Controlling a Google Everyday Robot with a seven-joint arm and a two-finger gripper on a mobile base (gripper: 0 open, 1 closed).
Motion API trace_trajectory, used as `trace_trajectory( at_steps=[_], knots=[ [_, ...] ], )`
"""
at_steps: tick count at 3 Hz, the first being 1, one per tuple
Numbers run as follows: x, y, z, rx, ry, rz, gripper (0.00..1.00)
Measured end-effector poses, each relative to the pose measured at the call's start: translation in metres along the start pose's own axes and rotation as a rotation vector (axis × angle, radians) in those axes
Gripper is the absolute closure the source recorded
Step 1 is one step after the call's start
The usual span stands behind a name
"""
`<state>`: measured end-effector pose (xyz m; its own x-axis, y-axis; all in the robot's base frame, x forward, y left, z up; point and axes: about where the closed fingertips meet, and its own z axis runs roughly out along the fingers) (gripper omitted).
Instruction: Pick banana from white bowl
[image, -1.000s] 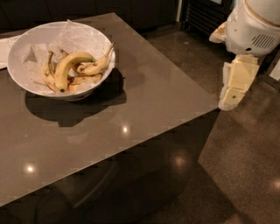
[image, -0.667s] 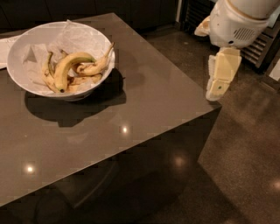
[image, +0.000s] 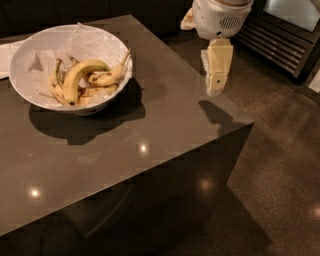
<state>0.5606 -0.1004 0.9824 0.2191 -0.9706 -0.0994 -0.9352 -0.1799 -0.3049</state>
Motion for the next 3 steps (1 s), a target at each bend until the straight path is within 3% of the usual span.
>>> trace_trajectory(
  at_steps=[1, 2, 3],
  knots=[
    [-0.004, -0.004, 0.0, 0.014, -0.006, -0.004, 0.0],
    [-0.016, -0.02, 0.0, 0.056, -0.032, -0.059, 0.0],
    [-0.038, -0.047, 0.002, 0.075, -0.038, -0.174, 0.0]
  ],
)
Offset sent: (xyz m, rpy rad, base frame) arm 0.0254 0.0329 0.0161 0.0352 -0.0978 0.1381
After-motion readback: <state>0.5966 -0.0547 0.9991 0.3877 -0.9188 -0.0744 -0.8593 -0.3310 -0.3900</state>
